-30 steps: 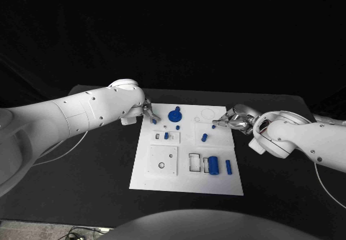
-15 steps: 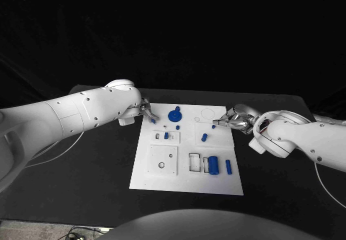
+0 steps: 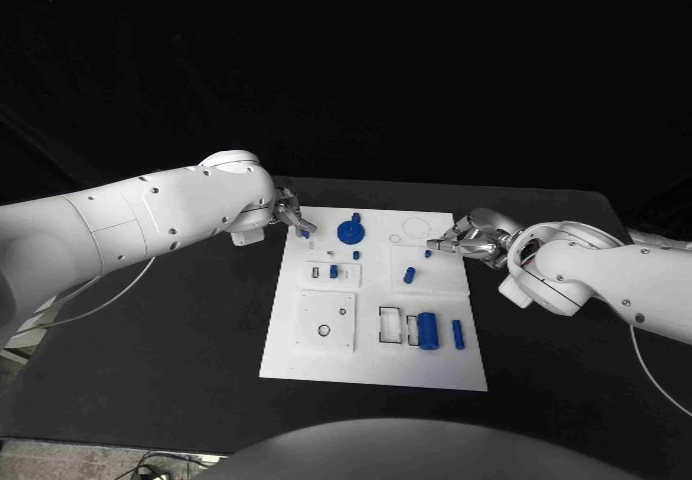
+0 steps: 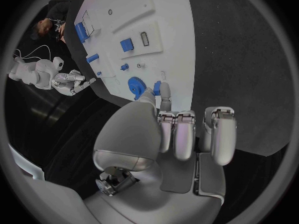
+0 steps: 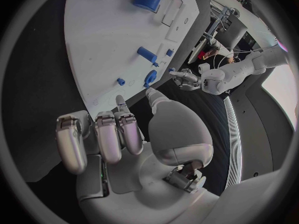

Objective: Assemble the parts on the task board

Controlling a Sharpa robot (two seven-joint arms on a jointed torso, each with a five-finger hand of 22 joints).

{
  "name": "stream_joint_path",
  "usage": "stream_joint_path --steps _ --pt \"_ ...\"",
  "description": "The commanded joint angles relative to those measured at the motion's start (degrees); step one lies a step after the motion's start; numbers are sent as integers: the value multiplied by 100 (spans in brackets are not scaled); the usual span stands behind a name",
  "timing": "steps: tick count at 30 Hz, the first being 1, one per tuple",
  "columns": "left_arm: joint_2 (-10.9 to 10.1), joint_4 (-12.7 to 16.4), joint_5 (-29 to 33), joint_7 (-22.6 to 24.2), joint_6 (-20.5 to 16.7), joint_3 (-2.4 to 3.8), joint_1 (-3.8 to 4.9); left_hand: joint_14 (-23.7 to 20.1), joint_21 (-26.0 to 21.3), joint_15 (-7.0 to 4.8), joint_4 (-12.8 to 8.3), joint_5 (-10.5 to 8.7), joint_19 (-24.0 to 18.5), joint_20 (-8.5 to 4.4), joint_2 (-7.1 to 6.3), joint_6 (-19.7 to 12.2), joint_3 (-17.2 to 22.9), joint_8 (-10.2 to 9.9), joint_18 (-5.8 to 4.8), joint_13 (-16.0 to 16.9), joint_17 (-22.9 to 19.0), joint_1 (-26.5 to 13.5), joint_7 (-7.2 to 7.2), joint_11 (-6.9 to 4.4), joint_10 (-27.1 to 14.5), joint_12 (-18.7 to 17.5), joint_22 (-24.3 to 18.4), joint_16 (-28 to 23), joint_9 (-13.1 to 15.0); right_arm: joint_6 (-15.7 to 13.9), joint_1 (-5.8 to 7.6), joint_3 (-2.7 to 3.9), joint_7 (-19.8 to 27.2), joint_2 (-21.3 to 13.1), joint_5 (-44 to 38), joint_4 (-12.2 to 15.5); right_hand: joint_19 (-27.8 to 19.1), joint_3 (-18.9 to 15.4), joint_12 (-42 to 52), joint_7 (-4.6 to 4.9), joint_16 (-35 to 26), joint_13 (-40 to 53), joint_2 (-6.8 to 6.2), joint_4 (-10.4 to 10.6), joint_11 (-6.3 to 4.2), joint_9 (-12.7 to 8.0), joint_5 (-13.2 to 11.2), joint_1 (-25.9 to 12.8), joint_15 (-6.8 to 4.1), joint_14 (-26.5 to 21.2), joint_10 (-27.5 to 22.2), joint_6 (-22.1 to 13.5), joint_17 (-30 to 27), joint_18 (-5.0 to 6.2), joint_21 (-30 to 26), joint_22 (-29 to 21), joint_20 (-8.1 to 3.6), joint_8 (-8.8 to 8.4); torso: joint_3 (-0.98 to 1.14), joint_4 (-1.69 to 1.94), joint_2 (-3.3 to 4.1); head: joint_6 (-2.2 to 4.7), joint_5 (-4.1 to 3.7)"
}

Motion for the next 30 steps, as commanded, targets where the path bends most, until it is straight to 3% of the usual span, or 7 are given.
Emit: stream_joint_path --steps 1,15,23,30 --pt "-85 154 145 -149 105 4 32 607 14 39 3 24 593 -17 616 15 33 40 -44 1484 1509 676 -16 -54 604 -9 1509 15 10 65 -3 0 -7 5 -60 -4 600 -30 23 33 23 1507 28 -10 54 5 29 27 40 618 595 -2 1509 -39 26 1508 37 32 -1 -1 1 8 8" --pt "-458 873 426 -573 421 -5 78 607 14 38 9 28 593 -17 614 27 52 48 -44 1484 1509 682 -17 -54 604 -9 1509 15 11 35 -3 0 4 8 -60 -3 600 -30 23 33 23 1507 28 -10 54 5 29 27 40 618 595 -2 1509 -39 26 1508 37 32 -2 2 7 -11 20" --pt "-540 1157 471 -686 545 -10 80 607 14 38 11 29 593 -16 614 30 57 50 -44 1484 1509 683 -16 -54 604 -9 1509 15 12 17 -3 0 12 21 -61 -6 600 -30 23 33 23 1507 28 -10 54 5 29 27 40 618 595 -2 1509 -39 26 1508 37 32 -2 -5 4 -10 39" --pt "-519 1196 508 -732 702 -17 77 607 14 35 12 34 593 -13 616 40 76 55 -44 1484 1509 689 -18 -55 604 -9 1509 15 13 8 -4 0 23 24 -62 -12 600 -31 23 33 23 1507 28 -10 54 5 29 28 40 618 595 -2 1509 -39 26 1508 38 32 0 -9 5 -14 56"
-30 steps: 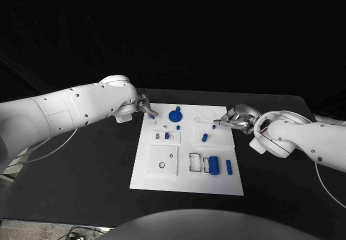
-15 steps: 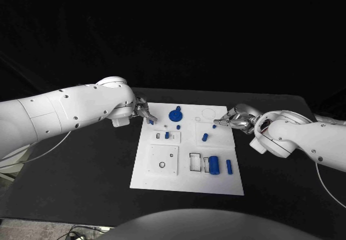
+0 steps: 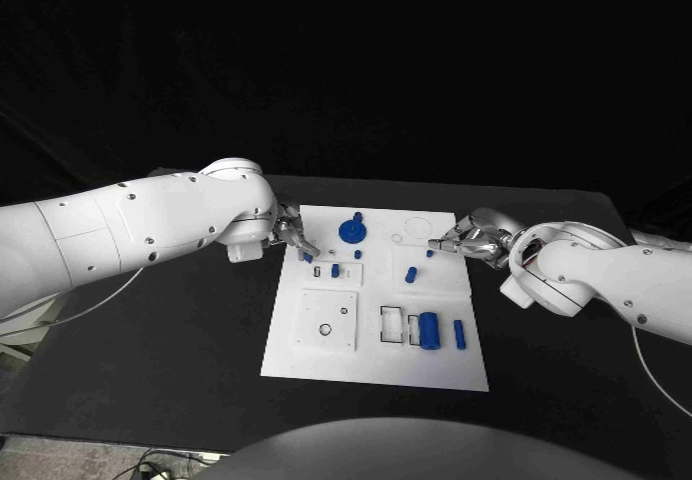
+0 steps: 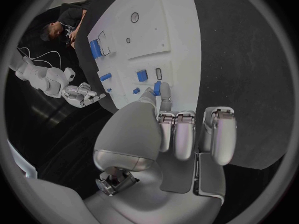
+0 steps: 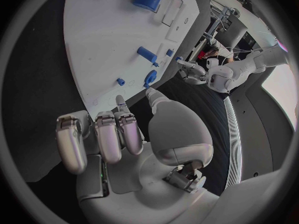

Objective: Assemble the parts on the task board

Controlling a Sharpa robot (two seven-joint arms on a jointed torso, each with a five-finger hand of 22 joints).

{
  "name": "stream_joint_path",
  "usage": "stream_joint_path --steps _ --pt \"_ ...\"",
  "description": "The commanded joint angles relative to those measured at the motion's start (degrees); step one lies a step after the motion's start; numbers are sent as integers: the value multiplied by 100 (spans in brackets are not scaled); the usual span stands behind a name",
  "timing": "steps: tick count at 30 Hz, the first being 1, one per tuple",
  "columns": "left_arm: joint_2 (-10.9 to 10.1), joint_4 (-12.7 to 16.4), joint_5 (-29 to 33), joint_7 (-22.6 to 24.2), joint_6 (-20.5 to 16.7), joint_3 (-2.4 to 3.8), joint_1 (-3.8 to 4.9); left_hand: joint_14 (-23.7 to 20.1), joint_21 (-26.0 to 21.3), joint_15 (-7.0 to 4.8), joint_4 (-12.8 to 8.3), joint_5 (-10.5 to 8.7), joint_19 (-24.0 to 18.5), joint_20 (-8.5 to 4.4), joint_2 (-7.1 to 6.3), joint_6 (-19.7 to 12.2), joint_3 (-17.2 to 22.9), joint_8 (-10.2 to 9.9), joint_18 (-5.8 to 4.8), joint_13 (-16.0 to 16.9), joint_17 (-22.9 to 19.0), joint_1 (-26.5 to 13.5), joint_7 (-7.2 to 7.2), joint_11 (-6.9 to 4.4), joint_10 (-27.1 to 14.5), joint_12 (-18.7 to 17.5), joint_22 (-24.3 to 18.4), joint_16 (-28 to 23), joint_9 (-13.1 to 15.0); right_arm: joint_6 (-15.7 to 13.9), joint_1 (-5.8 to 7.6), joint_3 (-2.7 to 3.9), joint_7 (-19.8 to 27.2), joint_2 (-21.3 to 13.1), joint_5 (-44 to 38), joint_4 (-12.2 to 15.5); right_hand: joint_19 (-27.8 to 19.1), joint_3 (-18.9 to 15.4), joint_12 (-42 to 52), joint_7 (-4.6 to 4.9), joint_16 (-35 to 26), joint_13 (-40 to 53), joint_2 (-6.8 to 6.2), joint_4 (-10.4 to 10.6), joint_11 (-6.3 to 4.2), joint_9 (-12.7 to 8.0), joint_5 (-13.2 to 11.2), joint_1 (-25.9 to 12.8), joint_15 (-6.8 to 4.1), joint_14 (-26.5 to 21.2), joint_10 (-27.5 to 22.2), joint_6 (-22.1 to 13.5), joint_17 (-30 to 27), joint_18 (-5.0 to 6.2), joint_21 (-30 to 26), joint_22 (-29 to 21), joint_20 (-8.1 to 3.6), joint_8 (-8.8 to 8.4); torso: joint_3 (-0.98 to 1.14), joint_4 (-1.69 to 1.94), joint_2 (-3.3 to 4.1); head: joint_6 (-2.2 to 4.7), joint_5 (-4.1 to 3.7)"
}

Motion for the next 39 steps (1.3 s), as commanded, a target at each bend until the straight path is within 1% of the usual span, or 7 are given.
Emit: stream_joint_path --steps 1,19,21,23,27,36,39 --pt "30 5 97 -110 284 -3 7 607 14 35 0 22 593 -13 592 39 24 38 -43 972 1510 665 -17 -56 604 -4 1509 15 9 18 -4 0 28 7 -59 -3 600 -31 23 33 23 1509 30 -12 54 8 30 30 41 618 595 -1 1505 -38 26 1509 39 33 3 -7 0 -3 16" --pt "209 -102 159 -50 390 -10 -35 607 14 34 -1 25 593 -12 586 37 36 38 -43 972 1510 671 -18 -56 604 -4 1509 15 8 24 -4 0 45 12 -59 -6 600 -40 23 34 23 1509 23 -7 55 8 39 19 41 618 595 -2 1505 -38 26 1509 41 33 0 0 4 -33 20" --pt "226 -114 162 -46 404 -11 -41 607 14 34 -1 25 593 -12 586 37 37 38 -43 972 1510 671 -18 -56 604 -4 1509 15 8 24 -4 0 46 16 -59 -3 600 -40 23 34 23 1509 23 -7 55 8 39 19 41 618 595 -2 1505 -38 26 1509 41 33 -2 -5 6 -21 31" --pt "242 -126 164 -45 430 -11 -49 607 14 33 -2 27 593 -11 585 35 42 37 -43 972 1510 674 -17 -57 604 -4 1509 15 8 25 -4 0 47 19 -60 -1 600 -40 23 34 23 1509 23 -7 55 8 39 19 41 618 595 -2 1505 -38 26 1509 41 33 -3 -14 1 -39 39" --pt "248 -133 162 -68 454 -12 -63 607 14 33 -2 28 593 -11 585 34 48 37 -43 972 1510 676 -17 -57 604 -4 1509 15 8 27 -4 0 45 15 -60 2 600 -40 23 34 23 1509 23 -7 55 8 39 19 41 618 595 -2 1505 -38 26 1509 41 33 -4 2 2 -49 13" --pt "246 -130 76 -68 392 -13 -97 607 14 34 -3 33 593 -11 583 25 68 33 -43 972 1510 682 -16 -55 604 -4 1509 15 6 31 -4 0 46 10 -60 3 600 -42 23 34 23 1509 24 -5 55 8 48 16 41 618 595 -2 1505 -38 26 1509 41 33 -4 -3 2 -49 -1" --pt "254 -130 66 -57 392 -13 -105 607 14 33 -4 35 593 -10 580 21 82 32 -43 972 1510 688 -15 -55 604 -4 1509 15 5 32 -4 0 46 10 -60 4 600 -42 23 34 23 1509 24 -5 55 8 48 16 41 618 595 -2 1505 -38 26 1509 41 33 1 1 1 -47 3"
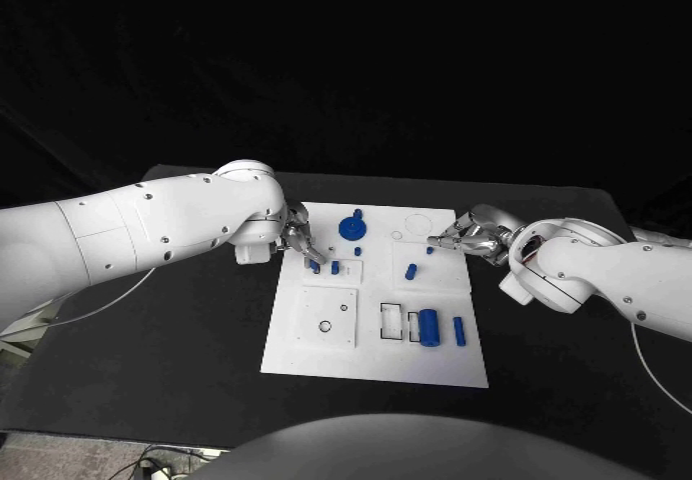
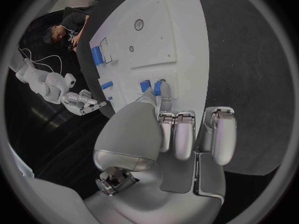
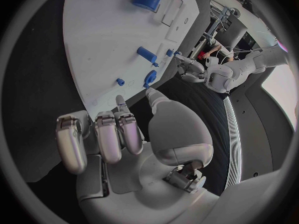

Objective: Assemble the parts on the task board

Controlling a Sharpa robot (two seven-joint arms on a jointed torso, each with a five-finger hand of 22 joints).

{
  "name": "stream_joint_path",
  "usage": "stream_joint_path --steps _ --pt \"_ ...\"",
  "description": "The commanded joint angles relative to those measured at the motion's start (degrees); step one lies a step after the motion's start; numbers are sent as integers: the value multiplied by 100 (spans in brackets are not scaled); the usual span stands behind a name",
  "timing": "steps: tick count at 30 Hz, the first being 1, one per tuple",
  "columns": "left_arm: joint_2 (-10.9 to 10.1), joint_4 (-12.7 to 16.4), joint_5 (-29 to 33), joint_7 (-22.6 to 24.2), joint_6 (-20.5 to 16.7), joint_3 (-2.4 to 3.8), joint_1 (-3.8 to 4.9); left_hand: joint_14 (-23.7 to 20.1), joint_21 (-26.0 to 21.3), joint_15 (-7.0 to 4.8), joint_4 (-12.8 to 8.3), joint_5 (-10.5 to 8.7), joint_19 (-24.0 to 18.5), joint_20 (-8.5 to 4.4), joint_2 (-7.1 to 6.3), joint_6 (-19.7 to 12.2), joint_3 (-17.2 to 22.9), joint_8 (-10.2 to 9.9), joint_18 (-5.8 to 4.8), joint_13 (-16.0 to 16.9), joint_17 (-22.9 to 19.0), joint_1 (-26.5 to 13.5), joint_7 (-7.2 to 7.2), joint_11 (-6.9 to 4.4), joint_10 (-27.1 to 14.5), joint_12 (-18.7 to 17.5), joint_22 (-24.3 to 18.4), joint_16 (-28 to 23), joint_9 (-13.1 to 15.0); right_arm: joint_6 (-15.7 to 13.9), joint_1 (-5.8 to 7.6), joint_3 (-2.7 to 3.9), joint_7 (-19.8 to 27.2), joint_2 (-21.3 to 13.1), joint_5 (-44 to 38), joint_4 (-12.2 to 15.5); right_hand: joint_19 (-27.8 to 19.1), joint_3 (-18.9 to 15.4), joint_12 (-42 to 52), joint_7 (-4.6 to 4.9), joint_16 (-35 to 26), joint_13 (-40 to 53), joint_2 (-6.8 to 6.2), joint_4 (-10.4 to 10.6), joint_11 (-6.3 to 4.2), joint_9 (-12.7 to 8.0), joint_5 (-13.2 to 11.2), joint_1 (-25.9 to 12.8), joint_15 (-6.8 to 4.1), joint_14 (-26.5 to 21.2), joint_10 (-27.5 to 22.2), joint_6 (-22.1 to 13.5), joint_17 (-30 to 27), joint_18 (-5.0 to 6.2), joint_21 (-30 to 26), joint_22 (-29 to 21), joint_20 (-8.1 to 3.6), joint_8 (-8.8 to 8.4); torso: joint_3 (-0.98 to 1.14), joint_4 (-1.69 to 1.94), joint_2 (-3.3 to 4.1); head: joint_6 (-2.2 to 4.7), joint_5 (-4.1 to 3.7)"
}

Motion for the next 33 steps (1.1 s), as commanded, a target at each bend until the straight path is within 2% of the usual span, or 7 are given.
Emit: stream_joint_path --steps 1,16,33 --pt "25 8 -45 17 76 1 -8 607 14 34 -2 38 593 -10 573 12 47 40 -43 945 1507 637 -7 -98 647 -39 1509 15 7 34 -3 0 34 1 -57 7 600 -42 23 34 23 1510 23 -6 34 5 16 16 41 618 616 -3 1508 -38 26 1507 41 33 1 1 0 0 2" --pt "38 -21 -170 70 -23 1 -63 607 14 33 -3 39 593 -10 569 9 59 39 -43 945 1507 642 -6 -98 647 -39 1509 15 6 40 -3 0 33 -9 -57 9 600 -42 23 34 23 1510 23 -6 34 5 16 16 41 618 616 -3 1508 -38 26 1507 41 33 -1 -5 1 -13 3" --pt "56 -86 -215 95 -97 1 -70 607 14 33 -3 41 593 -9 566 6 71 39 -43 945 1507 646 -5 -97 647 -39 1509 15 6 42 -3 0 25 -6 -57 10 600 -42 23 34 23 1510 23 -6 34 5 16 16 41 618 616 -3 1508 -38 26 1507 41 33 -4 -3 0 -26 4"
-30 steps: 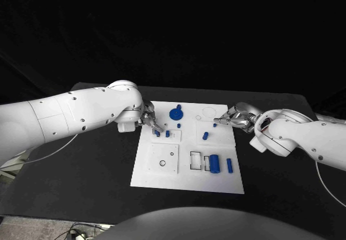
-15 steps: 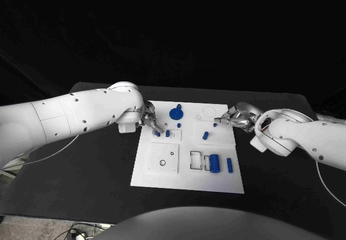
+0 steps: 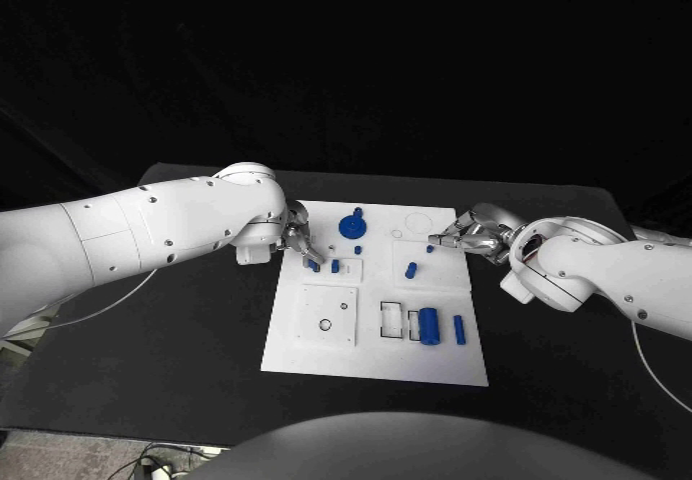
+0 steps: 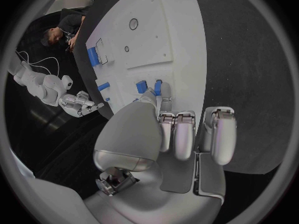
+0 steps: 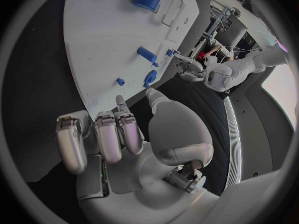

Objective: Assemble the parts on the task board

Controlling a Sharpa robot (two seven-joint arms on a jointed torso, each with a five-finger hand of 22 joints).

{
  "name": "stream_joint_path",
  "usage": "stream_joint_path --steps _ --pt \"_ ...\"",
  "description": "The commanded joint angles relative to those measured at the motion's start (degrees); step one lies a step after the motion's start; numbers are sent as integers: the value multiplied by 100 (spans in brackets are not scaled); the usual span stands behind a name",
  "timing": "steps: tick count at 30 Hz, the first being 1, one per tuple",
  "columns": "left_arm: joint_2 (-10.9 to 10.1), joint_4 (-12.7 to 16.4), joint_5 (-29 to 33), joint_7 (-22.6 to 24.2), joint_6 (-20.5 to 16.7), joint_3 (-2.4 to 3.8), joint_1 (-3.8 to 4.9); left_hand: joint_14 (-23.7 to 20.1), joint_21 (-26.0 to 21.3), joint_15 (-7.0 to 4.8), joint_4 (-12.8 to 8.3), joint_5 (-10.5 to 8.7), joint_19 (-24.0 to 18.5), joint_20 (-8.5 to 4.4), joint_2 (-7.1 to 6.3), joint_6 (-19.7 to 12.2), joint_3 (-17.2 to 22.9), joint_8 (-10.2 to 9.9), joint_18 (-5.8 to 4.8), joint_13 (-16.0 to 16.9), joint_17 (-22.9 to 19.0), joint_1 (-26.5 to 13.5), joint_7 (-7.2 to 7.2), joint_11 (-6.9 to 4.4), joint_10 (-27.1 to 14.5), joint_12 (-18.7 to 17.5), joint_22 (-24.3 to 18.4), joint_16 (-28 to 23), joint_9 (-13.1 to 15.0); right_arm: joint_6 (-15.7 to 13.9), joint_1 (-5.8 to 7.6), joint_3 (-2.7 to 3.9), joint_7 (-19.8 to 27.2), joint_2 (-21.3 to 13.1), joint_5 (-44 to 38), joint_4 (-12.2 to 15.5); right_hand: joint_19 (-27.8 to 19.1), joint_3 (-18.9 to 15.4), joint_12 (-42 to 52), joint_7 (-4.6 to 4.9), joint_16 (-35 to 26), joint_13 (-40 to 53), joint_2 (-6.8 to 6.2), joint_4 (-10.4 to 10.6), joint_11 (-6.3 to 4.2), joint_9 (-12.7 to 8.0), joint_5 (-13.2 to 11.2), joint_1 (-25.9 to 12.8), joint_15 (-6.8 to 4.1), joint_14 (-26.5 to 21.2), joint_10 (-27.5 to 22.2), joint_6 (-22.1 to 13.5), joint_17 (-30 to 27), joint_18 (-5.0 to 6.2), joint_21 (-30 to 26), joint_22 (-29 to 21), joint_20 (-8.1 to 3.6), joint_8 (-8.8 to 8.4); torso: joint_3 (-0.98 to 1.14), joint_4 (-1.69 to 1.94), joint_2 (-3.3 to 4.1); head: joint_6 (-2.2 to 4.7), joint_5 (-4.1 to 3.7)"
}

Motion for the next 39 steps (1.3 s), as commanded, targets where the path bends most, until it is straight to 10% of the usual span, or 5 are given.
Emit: stream_joint_path --steps 1,39 --pt "29 -24 -43 72 -35 2 0 607 14 33 -4 22 593 -9 575 27 41 30 -43 896 1508 608 -27 -97 647 -20 1509 15 8 43 -3 0 23 2 -56 7 600 -42 23 34 23 1506 24 -5 35 7 16 16 41 618 616 -3 1509 -38 26 1509 41 33 -1 1 5 -7 0" --pt "116 -131 -7 73 87 0 -51 607 14 31 4 23 593 -4 556 8 76 24 -43 896 1508 605 -17 -88 647 -20 1509 15 4 59 -3 0 12 17 -53 1 600 -49 23 35 23 1506 24 -4 35 9 35 12 42 618 616 -2 1509 -38 26 1509 44 35 1 4 3 -2 -29"
